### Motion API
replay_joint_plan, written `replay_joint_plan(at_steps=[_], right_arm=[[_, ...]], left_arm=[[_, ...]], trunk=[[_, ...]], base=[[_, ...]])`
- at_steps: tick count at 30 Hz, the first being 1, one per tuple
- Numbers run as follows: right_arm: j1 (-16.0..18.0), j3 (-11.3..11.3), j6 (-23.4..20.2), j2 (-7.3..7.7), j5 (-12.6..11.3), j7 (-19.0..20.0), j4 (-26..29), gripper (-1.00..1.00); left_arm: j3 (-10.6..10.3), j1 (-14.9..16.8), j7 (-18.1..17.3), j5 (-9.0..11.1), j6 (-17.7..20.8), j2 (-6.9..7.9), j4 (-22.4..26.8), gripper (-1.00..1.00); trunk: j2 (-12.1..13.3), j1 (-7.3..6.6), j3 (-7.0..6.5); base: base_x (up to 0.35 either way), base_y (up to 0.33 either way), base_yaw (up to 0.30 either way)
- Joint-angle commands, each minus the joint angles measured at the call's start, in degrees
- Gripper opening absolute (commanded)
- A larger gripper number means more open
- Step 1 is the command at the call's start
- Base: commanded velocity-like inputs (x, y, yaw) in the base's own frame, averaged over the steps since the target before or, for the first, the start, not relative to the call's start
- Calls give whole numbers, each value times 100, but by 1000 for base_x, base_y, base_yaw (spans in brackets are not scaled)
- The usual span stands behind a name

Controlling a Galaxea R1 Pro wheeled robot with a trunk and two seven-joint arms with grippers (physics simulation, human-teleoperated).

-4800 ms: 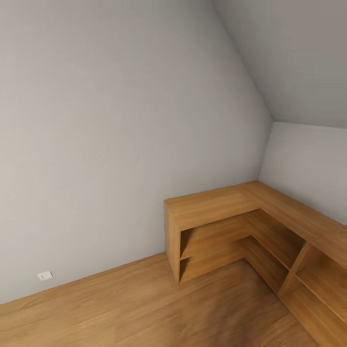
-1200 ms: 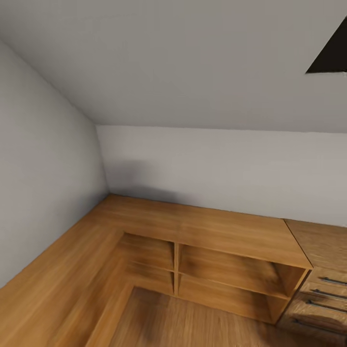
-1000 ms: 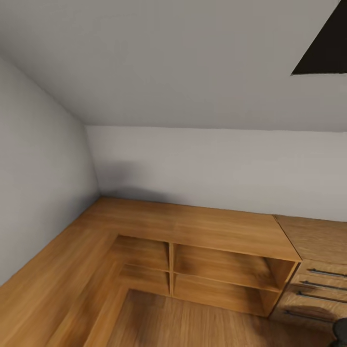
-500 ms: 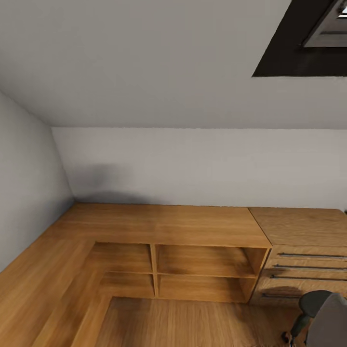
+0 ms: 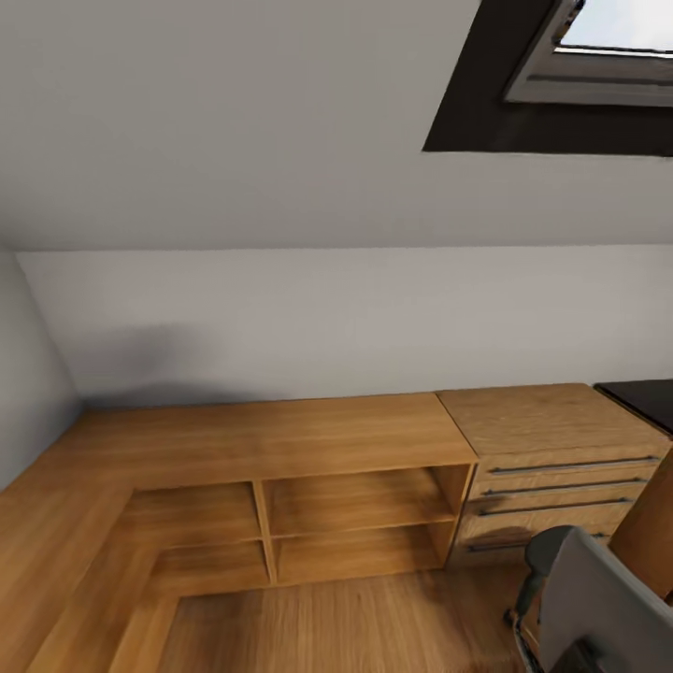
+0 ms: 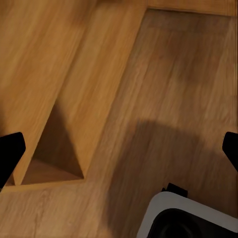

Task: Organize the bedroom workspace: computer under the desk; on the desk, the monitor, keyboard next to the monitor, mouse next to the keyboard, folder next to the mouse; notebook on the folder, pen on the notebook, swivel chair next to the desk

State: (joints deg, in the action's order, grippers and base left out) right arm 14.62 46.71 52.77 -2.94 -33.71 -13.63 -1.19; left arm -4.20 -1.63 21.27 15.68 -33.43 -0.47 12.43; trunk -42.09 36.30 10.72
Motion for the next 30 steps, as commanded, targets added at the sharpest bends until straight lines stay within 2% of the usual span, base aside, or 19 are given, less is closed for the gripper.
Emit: replay_joint_plan(at_steps=[1, 19, 30], right_arm=[[6, 48, 12, -5, -13, -35, -13, 100], [6, 54, -40, -5, -15, -89, -6, 100], [6, 51, -167, -11, -30, -96, -4, 100]], left_arm=[[-46, -4, 33, 40, -6, 2, 14, 100], [-46, -4, 35, 40, -6, 3, 14, 100], [-46, -4, 35, 40, -6, 3, 14, 100]], trunk=[[-6, 1, 7], [-6, 1, 22], [-6, 1, 98]], base=[[0, 0, -300], [0, 0, -295], [0, 35, -177]])
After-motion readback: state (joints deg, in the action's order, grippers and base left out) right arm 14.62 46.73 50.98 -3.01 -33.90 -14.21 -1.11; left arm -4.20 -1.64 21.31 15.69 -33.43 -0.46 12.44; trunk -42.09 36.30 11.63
